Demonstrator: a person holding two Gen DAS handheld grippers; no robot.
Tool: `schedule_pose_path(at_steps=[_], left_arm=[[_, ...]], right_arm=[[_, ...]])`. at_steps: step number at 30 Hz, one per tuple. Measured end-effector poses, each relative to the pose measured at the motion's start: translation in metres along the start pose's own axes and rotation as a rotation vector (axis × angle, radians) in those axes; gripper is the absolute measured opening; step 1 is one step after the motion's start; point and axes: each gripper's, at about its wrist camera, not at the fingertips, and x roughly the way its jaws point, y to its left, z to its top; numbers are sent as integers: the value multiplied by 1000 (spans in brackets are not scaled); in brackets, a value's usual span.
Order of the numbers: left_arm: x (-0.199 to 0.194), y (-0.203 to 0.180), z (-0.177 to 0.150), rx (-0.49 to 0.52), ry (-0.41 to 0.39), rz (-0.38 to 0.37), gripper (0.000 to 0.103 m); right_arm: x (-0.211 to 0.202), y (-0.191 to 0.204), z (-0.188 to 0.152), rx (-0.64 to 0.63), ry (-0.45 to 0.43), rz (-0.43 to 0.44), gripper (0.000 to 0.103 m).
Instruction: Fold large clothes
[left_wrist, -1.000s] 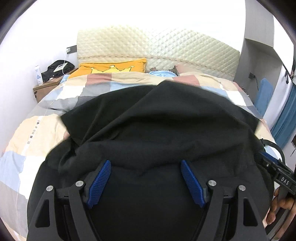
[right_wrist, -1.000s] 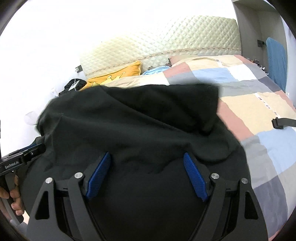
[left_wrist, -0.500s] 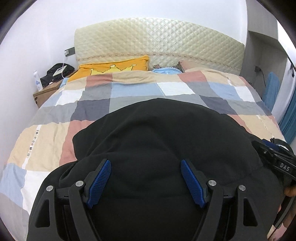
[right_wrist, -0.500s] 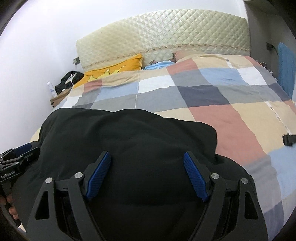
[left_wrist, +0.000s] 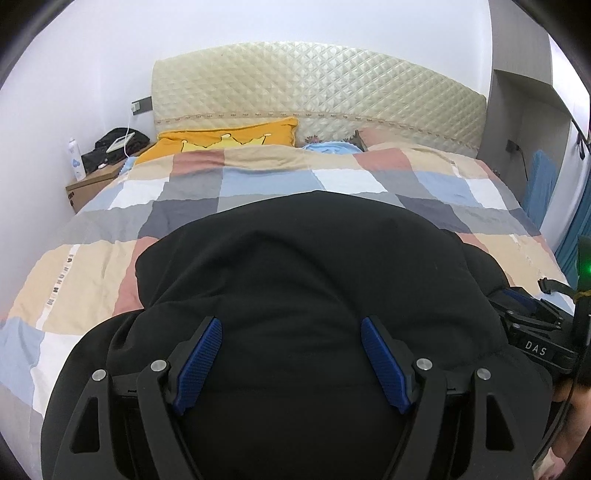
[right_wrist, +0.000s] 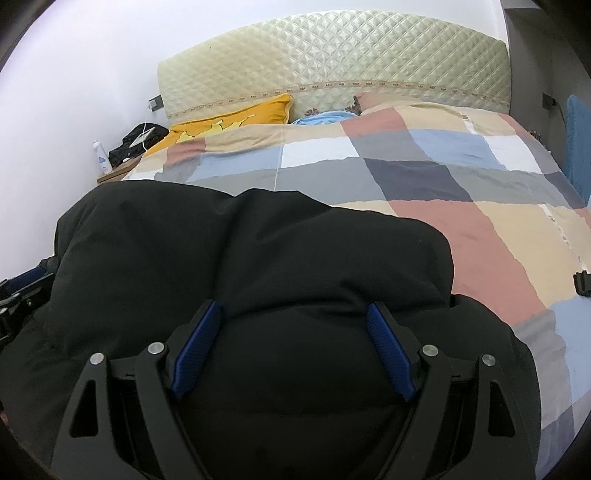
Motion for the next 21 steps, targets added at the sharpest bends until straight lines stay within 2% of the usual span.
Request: schedule_pose_path(at_steps=[8,12,18,21], left_arm=[[-29,16,-11,-39,-84,12,77],[-45,49,-8,-130,-89,9,77],[-38,83,-18,-178,-18,65,77],[-34,79,-26,-138,-9,80,77]], right_arm=[[-36,-9,1,-2,-53,33,82],[-54,-23,-1,14,-76,22,82],[-56,-42,-1,16,-57,-16,82],[-50,-52,-1,40,-48,-17,82]])
